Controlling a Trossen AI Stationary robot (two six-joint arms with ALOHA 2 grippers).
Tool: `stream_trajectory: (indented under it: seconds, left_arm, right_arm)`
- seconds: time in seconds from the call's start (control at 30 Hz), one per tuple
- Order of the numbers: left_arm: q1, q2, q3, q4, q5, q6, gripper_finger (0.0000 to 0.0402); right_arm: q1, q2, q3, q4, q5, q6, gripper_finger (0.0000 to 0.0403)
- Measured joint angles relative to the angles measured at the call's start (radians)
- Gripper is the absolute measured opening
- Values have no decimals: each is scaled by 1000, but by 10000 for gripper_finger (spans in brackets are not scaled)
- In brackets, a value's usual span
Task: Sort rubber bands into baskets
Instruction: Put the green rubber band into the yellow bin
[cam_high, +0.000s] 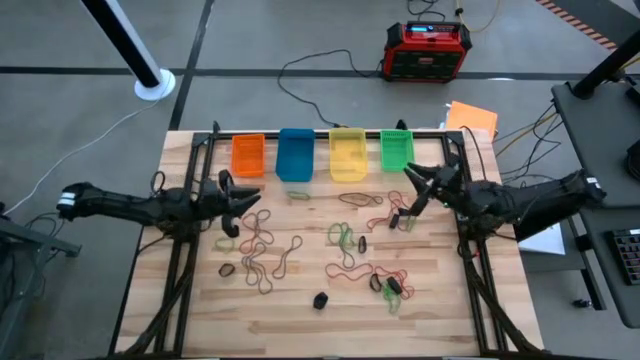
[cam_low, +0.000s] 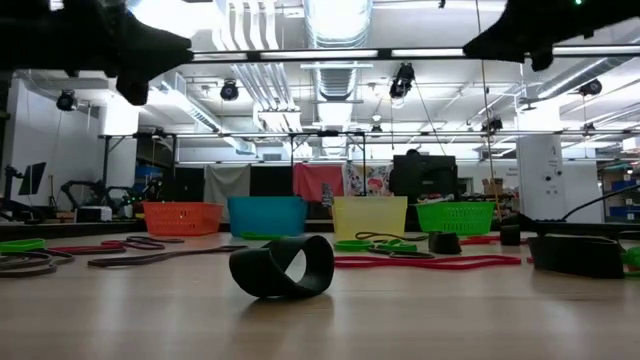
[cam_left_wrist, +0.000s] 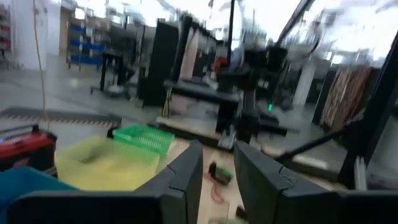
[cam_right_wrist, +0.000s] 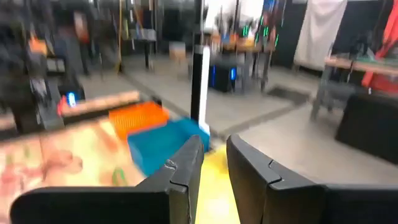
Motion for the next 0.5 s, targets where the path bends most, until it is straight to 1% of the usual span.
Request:
stream_trajectory:
  seconds: [0.13, 0.27, 0.37, 0.43, 0.5]
  left_arm:
    - [0, 105, 141, -190, 0, 19, 77]
    - [0, 210, 263, -391, -1, 41, 77]
    - [0, 285, 312, -475, -24, 42, 77]
    - [0, 329, 324, -499, -40, 53, 77]
    - [0, 365, 328, -499, -42, 77, 77]
  right_arm:
    - [0, 85, 135, -265, 0, 149, 68]
    - [0, 159, 219, -437, -4, 295, 68]
    - [0, 210, 257, -513, -4, 373, 68]
    - [0, 239, 275, -524, -17, 385, 68]
    - [0, 262, 290, -521, -53, 382, 68]
